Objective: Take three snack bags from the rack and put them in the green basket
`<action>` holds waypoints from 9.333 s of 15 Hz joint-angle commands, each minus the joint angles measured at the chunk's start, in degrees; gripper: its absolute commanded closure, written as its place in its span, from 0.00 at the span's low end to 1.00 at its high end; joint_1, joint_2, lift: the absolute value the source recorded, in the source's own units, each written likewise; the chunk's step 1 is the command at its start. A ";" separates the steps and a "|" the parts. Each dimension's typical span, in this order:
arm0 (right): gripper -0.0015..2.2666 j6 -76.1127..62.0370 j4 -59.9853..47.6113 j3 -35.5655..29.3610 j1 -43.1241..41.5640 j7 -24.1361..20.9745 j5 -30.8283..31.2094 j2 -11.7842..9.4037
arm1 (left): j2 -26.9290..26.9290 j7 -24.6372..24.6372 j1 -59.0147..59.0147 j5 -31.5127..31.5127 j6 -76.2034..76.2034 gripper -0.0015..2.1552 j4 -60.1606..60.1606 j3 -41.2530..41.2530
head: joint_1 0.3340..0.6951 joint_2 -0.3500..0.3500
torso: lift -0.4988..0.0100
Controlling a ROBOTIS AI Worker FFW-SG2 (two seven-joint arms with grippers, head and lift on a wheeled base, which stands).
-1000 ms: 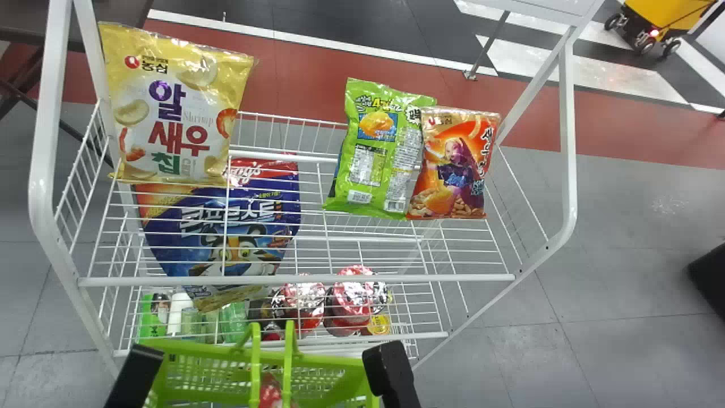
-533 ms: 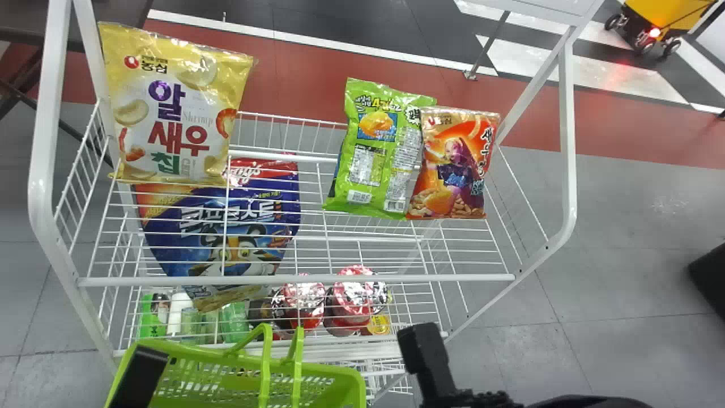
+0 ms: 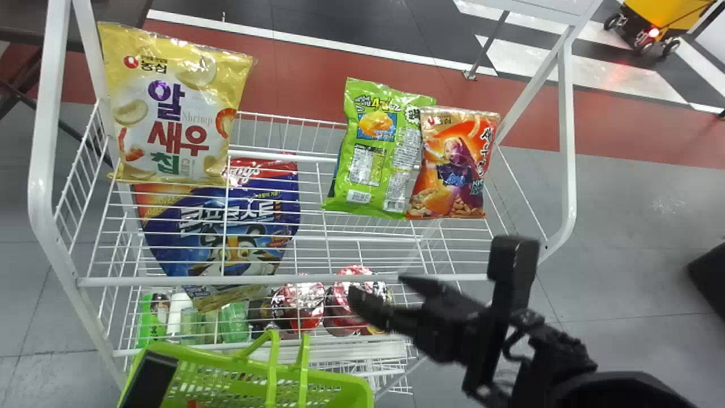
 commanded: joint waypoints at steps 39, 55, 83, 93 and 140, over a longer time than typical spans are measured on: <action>0.93 12.53 -6.92 -0.38 -6.13 2.42 6.09 -0.06 | 0.97 -0.41 -3.42 1.71 0.45 0.81 2.53 1.14 | 1.00 0.00 | 0.95; 0.93 40.07 -4.37 10.52 3.81 7.52 2.14 -3.92 | -0.26 0.55 -1.66 1.79 0.28 0.81 -2.48 1.84 | 1.00 0.00 | 0.95; 0.04 -19.64 26.92 -10.31 -23.88 -3.64 7.59 0.91 | 0.09 0.73 -1.22 1.09 0.63 0.81 -2.04 1.67 | 1.00 0.00 | 0.95; 0.61 -17.53 40.02 -11.81 -32.05 2.16 10.84 -1.73 | -0.08 0.82 -2.63 1.18 0.80 0.81 -0.54 1.84 | 1.00 0.00 | 0.95; 0.04 -19.64 1.61 8.32 8.38 1.28 4.77 -0.67 | -0.79 6.62 -0.08 10.41 -0.43 0.81 -4.32 7.91 | 1.00 0.00 | 0.95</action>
